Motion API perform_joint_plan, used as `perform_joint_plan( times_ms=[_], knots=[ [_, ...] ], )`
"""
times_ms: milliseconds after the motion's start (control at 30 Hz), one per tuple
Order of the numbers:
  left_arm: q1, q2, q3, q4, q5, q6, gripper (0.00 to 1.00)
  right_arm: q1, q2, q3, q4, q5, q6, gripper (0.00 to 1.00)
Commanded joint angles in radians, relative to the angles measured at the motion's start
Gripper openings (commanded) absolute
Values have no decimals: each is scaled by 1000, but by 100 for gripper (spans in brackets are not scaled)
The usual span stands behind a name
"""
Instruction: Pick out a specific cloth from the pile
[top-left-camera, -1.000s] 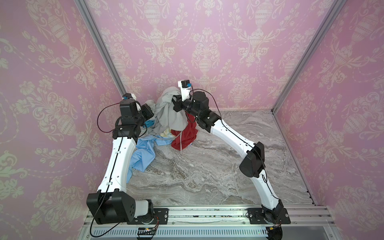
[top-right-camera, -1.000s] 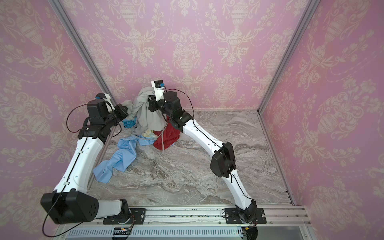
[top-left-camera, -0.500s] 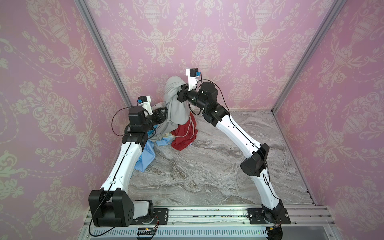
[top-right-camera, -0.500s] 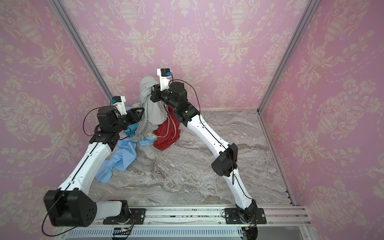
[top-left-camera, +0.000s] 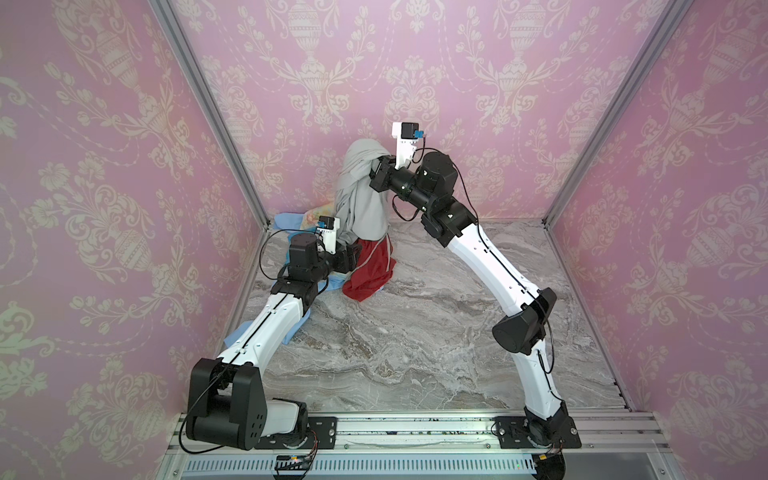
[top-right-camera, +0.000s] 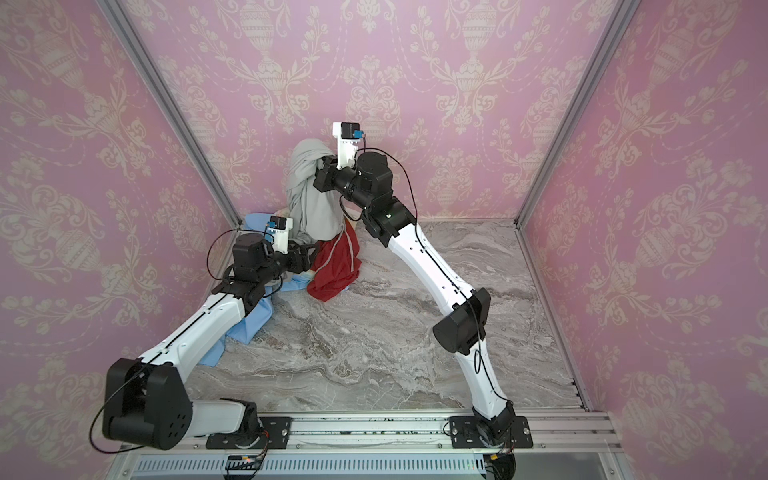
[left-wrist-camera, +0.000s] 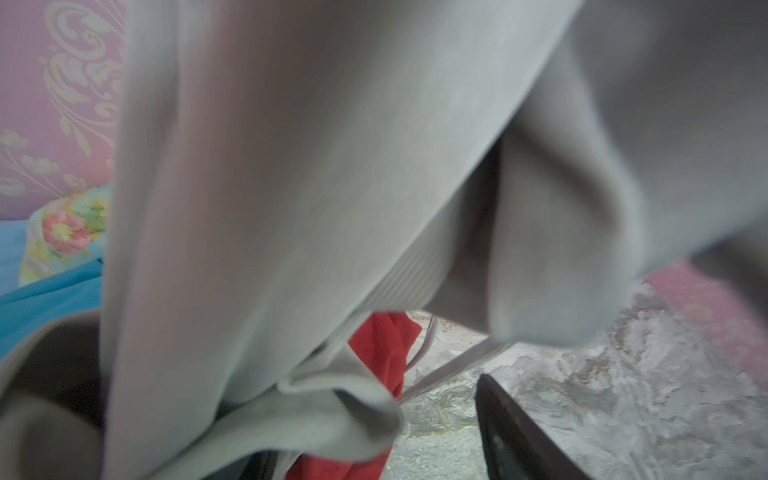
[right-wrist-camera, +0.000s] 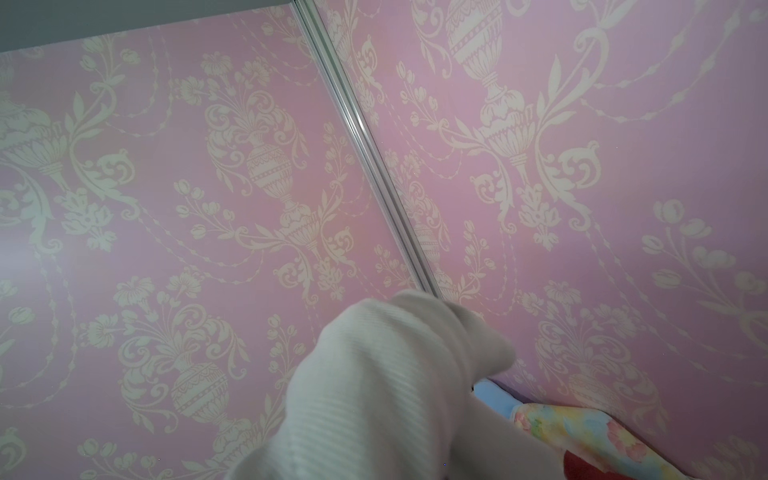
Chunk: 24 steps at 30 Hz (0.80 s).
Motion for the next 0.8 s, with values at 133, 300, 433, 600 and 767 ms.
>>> perform_joint_plan(
  times_ms=[133, 300, 433, 600, 767],
  knots=[
    [-74, 116, -14, 275, -326, 268, 87, -8, -105, -41, 129, -39, 46, 0],
    [-101, 268, 83, 365, -451, 332, 95, -9, -143, -89, 152, -38, 45, 0],
    [-109, 370, 152, 455, -556, 355, 93, -9, -175, -129, 160, -44, 38, 0],
    [-113, 427, 263, 437, -692, 347, 47, -15, -228, -220, 158, -37, 10, 0],
    [-105, 427, 296, 441, -703, 370, 5, -40, -312, -395, 242, -28, 29, 0]
  ],
)
